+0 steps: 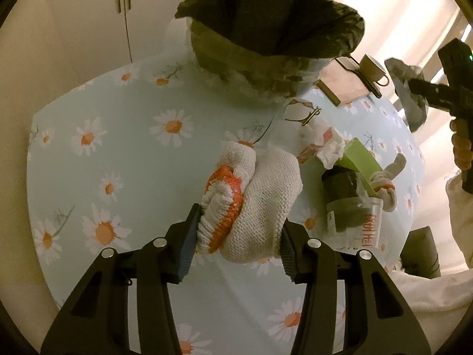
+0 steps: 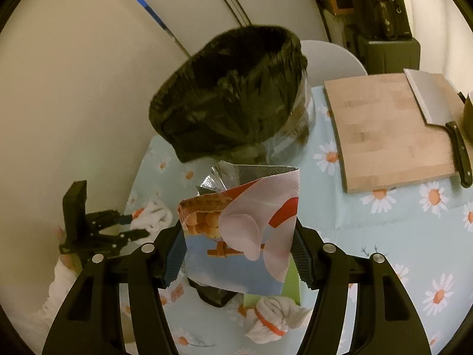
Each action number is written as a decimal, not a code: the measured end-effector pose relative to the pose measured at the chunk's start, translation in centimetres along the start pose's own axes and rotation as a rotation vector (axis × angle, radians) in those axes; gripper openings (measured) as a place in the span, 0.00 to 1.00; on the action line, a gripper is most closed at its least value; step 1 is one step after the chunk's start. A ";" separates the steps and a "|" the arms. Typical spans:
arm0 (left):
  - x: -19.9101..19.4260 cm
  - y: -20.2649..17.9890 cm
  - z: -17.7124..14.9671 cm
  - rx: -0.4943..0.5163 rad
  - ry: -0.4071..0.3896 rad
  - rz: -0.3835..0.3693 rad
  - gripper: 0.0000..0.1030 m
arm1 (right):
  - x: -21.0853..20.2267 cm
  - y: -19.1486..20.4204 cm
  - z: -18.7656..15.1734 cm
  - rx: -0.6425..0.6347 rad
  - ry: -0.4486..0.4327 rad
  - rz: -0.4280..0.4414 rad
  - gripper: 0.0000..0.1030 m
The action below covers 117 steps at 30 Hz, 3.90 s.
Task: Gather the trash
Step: 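Lift the cloth and box over the black bin and release both, then move both tools back toward the remaining trash on the table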
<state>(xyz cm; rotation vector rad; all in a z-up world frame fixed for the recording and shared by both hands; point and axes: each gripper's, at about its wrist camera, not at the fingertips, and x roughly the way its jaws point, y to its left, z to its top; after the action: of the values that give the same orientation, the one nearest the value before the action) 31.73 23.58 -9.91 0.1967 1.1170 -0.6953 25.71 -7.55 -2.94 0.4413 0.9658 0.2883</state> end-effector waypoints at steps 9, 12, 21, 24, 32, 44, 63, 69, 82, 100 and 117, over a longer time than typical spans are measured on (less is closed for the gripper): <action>-2.9 -0.9 2.4 0.059 -0.064 0.015 0.48 | -2.9 1.2 2.5 -0.019 -0.072 0.046 0.56; -4.2 -1.1 3.6 0.085 -0.087 0.032 0.48 | -3.6 1.7 3.7 -0.047 -0.085 0.045 0.56; -7.1 -1.5 6.9 0.130 -0.163 0.065 0.48 | -4.5 2.4 6.1 -0.047 -0.139 0.083 0.56; -8.0 -1.6 8.3 0.135 -0.185 0.063 0.48 | -4.5 2.6 7.0 -0.050 -0.139 0.084 0.56; -9.3 -2.5 12.6 0.184 -0.249 0.054 0.48 | -4.3 3.8 9.5 -0.079 -0.157 0.073 0.56; -8.0 -3.0 17.6 0.217 -0.256 0.008 0.48 | -3.1 4.0 12.4 -0.098 -0.156 0.069 0.57; -3.6 -4.7 22.1 0.370 -0.140 0.014 0.48 | 0.3 4.2 15.7 -0.142 -0.129 0.041 0.57; -2.6 -4.5 22.5 0.351 -0.130 -0.006 0.63 | 2.2 4.2 16.7 -0.155 -0.109 0.020 0.65; -4.6 -4.2 18.3 0.320 -0.193 0.040 0.94 | 1.3 3.3 14.8 -0.142 -0.130 -0.073 0.83; -2.1 -3.4 11.4 0.239 -0.134 -0.011 0.94 | 0.0 0.7 8.0 -0.082 -0.060 -0.157 0.84; 0.5 -3.5 5.6 0.220 -0.037 -0.011 0.94 | 1.0 -2.7 -0.6 0.007 0.071 -0.223 0.84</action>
<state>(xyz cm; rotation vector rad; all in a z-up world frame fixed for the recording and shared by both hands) 33.98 17.95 -7.19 0.3639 1.0060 -0.8289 25.89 -9.40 -5.23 0.3275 1.0759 0.0992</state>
